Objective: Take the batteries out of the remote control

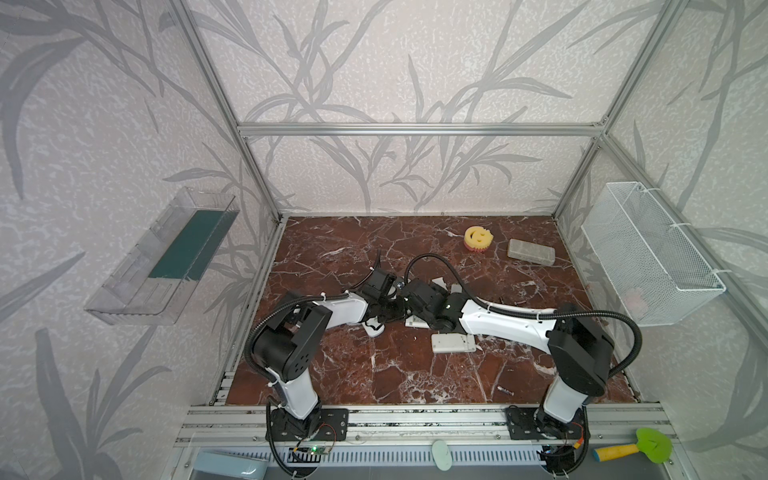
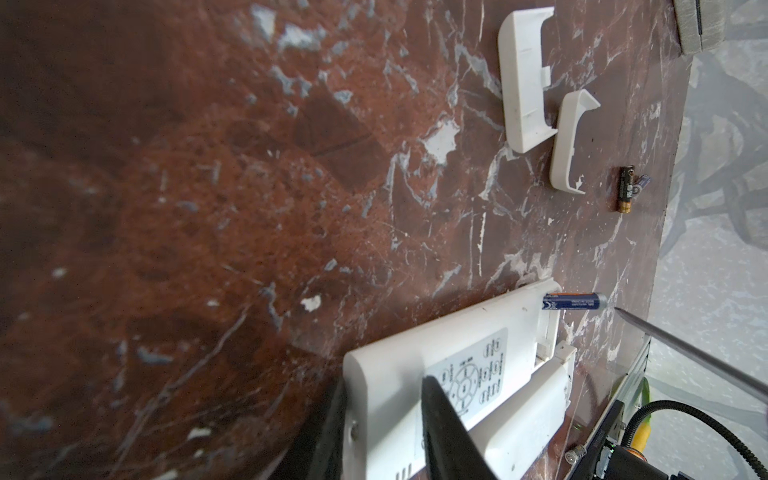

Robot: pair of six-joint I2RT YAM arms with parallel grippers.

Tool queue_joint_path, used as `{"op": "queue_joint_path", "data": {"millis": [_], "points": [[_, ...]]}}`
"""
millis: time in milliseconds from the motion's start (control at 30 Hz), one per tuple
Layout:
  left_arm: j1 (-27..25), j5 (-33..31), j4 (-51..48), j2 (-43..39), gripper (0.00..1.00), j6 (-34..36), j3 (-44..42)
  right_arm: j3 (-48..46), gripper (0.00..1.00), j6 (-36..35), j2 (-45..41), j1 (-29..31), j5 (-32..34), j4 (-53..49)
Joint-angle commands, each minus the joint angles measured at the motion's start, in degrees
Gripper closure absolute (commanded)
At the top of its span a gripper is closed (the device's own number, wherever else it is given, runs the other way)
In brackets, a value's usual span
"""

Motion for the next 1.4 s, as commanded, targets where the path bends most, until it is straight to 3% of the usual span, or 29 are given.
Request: {"op": "queue_joint_path", "data": {"millis": [0,400,900,1133,1367], "points": [[-0.5,-0.7,-4.6,2.4,0.66,0.3,-1.9,2.5,1.00,4.0,-4.5,0.0,-2.0,-0.8],[-0.5,-0.5,-4.9,2.5,0.66,0.4,-1.9,-0.8,1.00,7.9,-2.5,-1.0,-6.8,3.4],[-0.4,-0.9,-5.4,2.5,0.66,0.4,-1.9,1.0,1.00,5.6,4.2,-9.4,-11.3,3.9],[-0.3,-0.8,-5.4,2.6,0.66,0.5,-2.0,2.2,1.00,5.9,3.7,-9.8,-10.5,3.4],[0.3,-0.8,-7.0,1.0,0.66,1.8,-0.9,2.6,1.00,7.0,-1.9,-9.9,-9.5,1.8]]}}
